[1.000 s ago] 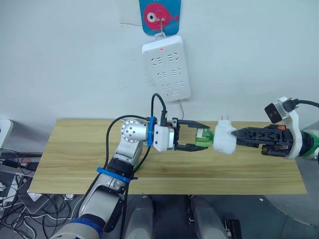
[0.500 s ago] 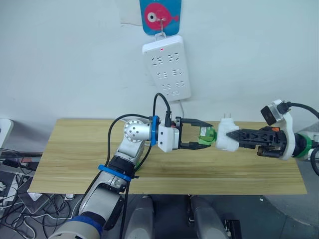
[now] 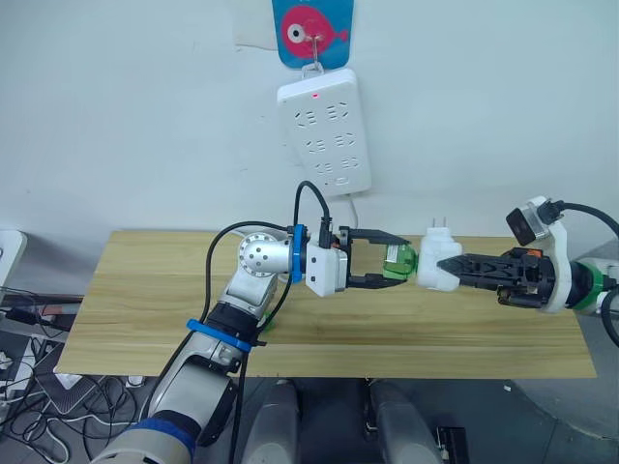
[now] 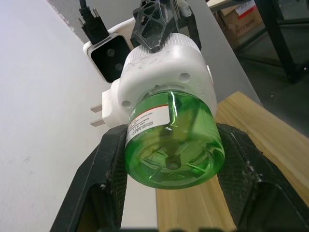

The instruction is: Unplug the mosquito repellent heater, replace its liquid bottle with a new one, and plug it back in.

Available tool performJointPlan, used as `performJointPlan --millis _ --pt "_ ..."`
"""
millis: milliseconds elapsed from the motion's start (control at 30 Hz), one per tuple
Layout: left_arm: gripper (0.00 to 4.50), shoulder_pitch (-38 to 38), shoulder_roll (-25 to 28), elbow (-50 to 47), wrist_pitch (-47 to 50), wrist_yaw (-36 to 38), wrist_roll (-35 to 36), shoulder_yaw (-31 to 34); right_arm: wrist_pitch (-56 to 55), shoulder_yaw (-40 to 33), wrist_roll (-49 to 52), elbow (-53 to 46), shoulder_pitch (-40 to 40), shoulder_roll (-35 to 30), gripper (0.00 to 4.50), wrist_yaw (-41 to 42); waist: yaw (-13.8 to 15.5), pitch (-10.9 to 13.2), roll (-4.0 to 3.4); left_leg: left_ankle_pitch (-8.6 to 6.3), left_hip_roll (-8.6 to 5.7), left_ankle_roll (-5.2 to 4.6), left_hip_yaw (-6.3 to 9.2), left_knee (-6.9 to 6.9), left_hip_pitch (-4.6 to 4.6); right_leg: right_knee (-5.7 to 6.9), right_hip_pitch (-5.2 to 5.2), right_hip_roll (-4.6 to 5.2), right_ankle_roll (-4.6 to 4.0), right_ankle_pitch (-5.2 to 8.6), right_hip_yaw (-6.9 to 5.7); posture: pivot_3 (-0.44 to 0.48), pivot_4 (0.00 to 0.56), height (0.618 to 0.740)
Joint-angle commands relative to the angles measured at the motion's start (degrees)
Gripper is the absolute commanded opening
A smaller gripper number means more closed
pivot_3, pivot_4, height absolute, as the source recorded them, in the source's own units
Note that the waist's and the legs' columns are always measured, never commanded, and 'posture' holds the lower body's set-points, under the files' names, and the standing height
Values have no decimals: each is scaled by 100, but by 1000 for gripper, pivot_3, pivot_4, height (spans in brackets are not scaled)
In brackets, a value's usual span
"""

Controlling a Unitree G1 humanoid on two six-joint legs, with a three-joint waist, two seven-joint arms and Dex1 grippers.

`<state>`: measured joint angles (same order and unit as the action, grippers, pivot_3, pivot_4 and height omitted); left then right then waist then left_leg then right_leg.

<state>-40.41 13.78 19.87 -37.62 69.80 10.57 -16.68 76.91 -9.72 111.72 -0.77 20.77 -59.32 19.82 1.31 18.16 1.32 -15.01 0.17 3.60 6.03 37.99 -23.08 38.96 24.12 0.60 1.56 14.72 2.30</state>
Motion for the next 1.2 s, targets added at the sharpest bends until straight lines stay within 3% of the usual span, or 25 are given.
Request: performJointPlan --millis 33,133,267,333,433,500,600,833,933,1100,1200 --pt "2238 160 83 -989 2266 223 1239 -119 -82 -217 128 -376 -100 -212 2950 2 -2 0 0 0 0 0 1 0 -1 0 1 0 0 0 0 131 295 740" --pt "2238 130 466 -1686 4934 206 2263 -122 -112 -203 128 -625 -196 -400 2950 92 -13 0 0 0 5 0 9 -1 -2 1 2 -3 1 1 -7 127 294 740" --pt "2238 -219 817 -1856 7789 -193 3040 -25 -223 -134 128 -849 -255 -564 2950 116 -50 0 0 0 16 0 12 -1 -2 1 1 -16 4 3 -12 128 299 740" --pt "2238 -607 757 -1400 9761 -651 3742 277 -310 -94 128 -937 -251 -582 2950 73 -66 1 0 0 16 0 11 0 -2 0 1 -17 9 6 -12 128 299 740" --pt "2238 -1178 430 -339 11915 -1261 4298 961 -356 -51 128 -1041 -277 -625 2950 86 -87 1 1 0 14 0 13 0 -4 0 2 -18 35 21 -15 127 299 740" --pt "2238 -1354 258 114 12651 -1465 4386 1280 -373 -44 128 -1120 -333 -672 2950 127 -106 1 2 0 9 -1 14 0 -5 0 2 -17 38 23 -16 127 299 740" --pt "2238 -1147 255 -241 12677 -1565 4275 1161 -446 -21 128 -1139 -366 -691 2950 149 -150 1 2 -1 9 -1 13 -7 -6 -1 4 -13 37 22 -15 124 296 740" --pt "4470 -1118 164 -418 12852 -1705 4457 1567 -490 -42 128 -1083 -478 -672 2950 265 -139 1 1 4 20 11 9 -7 -4 4 9 -12 35 22 -11 128 287 740" --pt "4470 -1108 261 -535 12720 -1724 4431 1718 -494 -67 128 -1099 -543 -677 2950 302 -131 0 0 6 21 15 7 -7 -5 2 9 -5 32 20 -9 129 280 740" --pt "4470 -701 930 -1851 11329 -1093 4163 1510 -407 -212 128 -867 -651 -735 2950 509 -126 0 -1 12 32 26 0 -9 -6 1 13 1 20 13 -4 136 273 740" --pt "4470 38 1524 -2997 8804 157 3145 990 -299 -273 128 -627 -714 -762 2950 652 -121 -3 -5 12 36 28 -2 -11 -6 -1 12 4 20 13 -2 150 268 740"
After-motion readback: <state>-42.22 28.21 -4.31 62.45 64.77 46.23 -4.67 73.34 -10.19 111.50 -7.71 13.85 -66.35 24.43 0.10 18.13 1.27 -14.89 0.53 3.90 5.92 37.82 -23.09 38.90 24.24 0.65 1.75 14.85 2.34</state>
